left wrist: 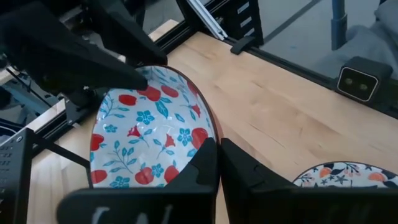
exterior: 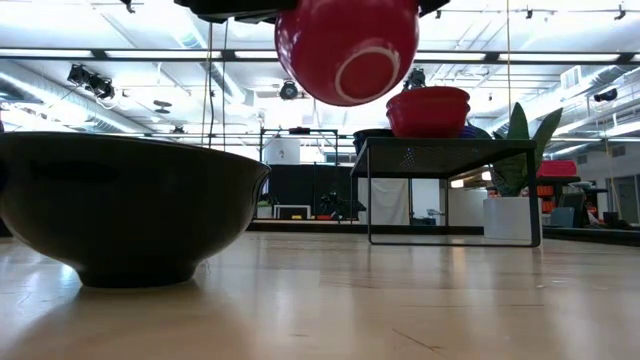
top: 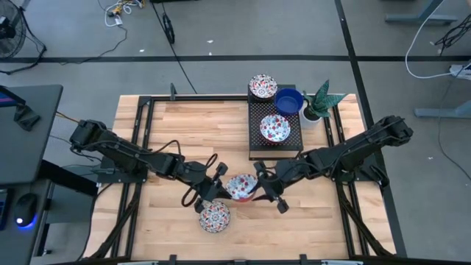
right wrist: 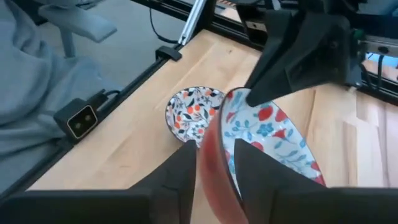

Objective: Pick & Place Mini bowls
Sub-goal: Stack the red patterned bowl on top of the other red patterned bowl on the shelf

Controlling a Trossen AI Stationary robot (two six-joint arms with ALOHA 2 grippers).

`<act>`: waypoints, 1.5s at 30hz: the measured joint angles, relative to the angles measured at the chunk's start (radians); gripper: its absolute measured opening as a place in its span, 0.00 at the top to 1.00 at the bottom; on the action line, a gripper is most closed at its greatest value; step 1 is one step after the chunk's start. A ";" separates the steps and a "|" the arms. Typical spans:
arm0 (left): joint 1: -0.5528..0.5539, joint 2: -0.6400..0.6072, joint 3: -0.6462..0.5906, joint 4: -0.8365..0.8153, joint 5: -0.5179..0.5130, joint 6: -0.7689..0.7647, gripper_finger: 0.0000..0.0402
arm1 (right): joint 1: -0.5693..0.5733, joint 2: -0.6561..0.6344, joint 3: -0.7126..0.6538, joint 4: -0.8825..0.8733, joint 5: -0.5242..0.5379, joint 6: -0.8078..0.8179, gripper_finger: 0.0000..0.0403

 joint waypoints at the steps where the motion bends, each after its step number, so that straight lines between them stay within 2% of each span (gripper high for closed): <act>1: 0.000 0.000 0.000 0.001 -0.001 0.000 0.99 | -0.004 0.000 0.000 -0.002 0.000 0.000 0.73; 10: 0.000 -0.001 0.001 0.020 0.000 0.016 0.98 | -0.019 0.000 0.000 -0.024 -0.017 -0.004 0.66; 14: 0.000 -0.001 0.001 0.024 -0.009 0.018 0.98 | -0.019 0.000 0.000 -0.033 -0.021 -0.007 0.75; 20: 0.001 -0.003 0.003 0.078 -0.065 0.020 0.90 | -0.008 0.000 0.000 -0.087 -0.029 -0.017 0.96; 26: 0.001 -0.005 0.004 0.105 -0.070 0.018 0.80 | 0.041 0.008 -0.002 -0.157 0.057 0.016 0.98; 33: 0.017 -0.005 0.003 0.068 -0.108 -0.024 0.66 | 0.126 0.010 -0.002 -0.324 0.056 0.166 0.99; 39: 0.052 -0.004 0.003 -0.026 -0.109 -0.096 0.60 | 0.236 -0.001 0.008 -0.518 0.044 0.294 0.99; 42: 0.076 -0.004 -0.004 -0.070 -0.109 -0.144 0.60 | 0.282 -0.006 0.048 -0.662 0.127 0.381 0.99; 45: 0.102 -0.004 -0.041 -0.059 -0.109 -0.182 0.61 | 0.332 -0.007 0.124 -0.832 0.257 0.455 0.99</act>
